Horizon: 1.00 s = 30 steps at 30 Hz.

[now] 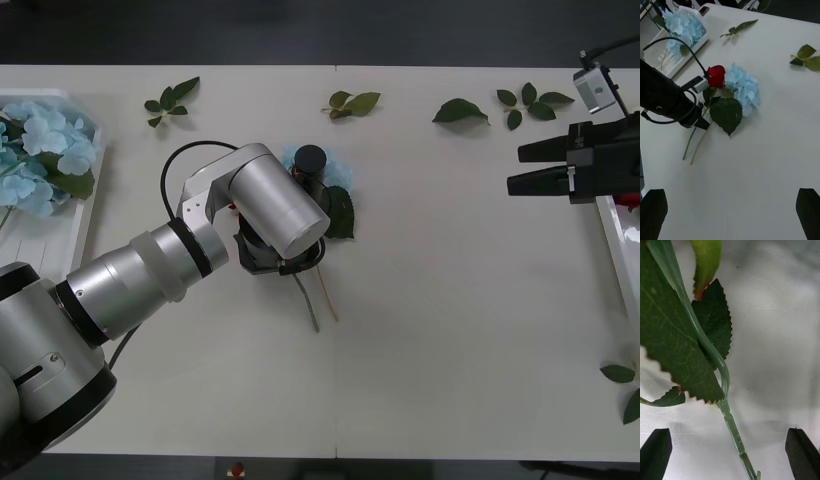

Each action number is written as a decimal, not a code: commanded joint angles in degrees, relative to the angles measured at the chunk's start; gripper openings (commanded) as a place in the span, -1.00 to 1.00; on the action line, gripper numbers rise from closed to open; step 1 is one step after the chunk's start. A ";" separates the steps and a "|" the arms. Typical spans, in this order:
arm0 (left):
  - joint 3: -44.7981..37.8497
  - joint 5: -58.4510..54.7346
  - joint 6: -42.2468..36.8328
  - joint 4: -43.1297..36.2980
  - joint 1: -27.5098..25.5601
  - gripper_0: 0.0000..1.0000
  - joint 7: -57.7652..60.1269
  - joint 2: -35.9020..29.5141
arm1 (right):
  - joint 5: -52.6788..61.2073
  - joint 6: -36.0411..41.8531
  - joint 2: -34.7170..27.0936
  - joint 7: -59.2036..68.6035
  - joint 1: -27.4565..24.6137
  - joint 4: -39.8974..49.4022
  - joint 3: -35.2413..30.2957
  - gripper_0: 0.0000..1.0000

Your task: Put the red flowers into the right box and the blue flowers into the left box

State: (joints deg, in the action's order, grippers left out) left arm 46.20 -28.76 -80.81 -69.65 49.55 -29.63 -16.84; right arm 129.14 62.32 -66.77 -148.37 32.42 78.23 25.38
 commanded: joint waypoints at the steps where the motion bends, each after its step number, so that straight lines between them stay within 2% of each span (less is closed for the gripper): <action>1: -0.85 0.46 0.04 0.13 1.78 0.67 -1.92 0.06 | 1.02 -4.22 -2.84 -2.36 -1.83 7.73 -0.16 1.00; 12: -0.85 -0.24 0.39 1.89 1.69 0.47 -2.98 0.06 | 4.19 -0.71 0.15 -4.21 -2.71 9.75 -0.16 1.00; 14: -0.85 -0.33 0.39 1.98 1.69 0.35 -3.06 0.06 | 4.36 -0.62 0.67 -4.65 -2.88 9.83 -0.16 1.00; 15: -0.85 -0.33 0.30 1.98 1.69 0.14 -3.06 0.06 | 4.27 -0.62 0.85 -4.82 -2.88 10.01 -0.16 1.00; 17: -0.85 -0.51 0.30 1.98 1.69 -0.50 -3.15 0.06 | 4.36 -0.71 1.02 -5.09 -2.80 10.19 -0.16 1.00; 18: -0.85 -0.51 0.30 1.98 1.69 -0.69 -3.06 0.06 | 4.36 -0.62 1.02 -5.18 -2.80 10.19 -0.16 1.00; 19: -0.85 -0.42 0.30 1.98 1.69 -0.96 -3.15 0.06 | 4.36 -0.71 1.11 -5.26 -2.88 10.27 -0.16 1.00; 25: -0.85 0.73 0.30 1.19 1.78 -1.00 -3.94 -0.47 | 4.36 -0.88 1.90 -5.70 -2.88 10.36 -0.16 1.00; 30: -0.94 1.87 -0.22 -4.35 1.69 -1.00 -4.73 -3.99 | 4.27 -1.06 1.90 -6.05 -2.88 10.36 -0.16 1.00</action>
State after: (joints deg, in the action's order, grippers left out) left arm 46.20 -27.60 -80.81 -69.30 49.55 -32.94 -17.81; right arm 133.08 61.59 -65.08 -152.62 29.18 87.49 25.39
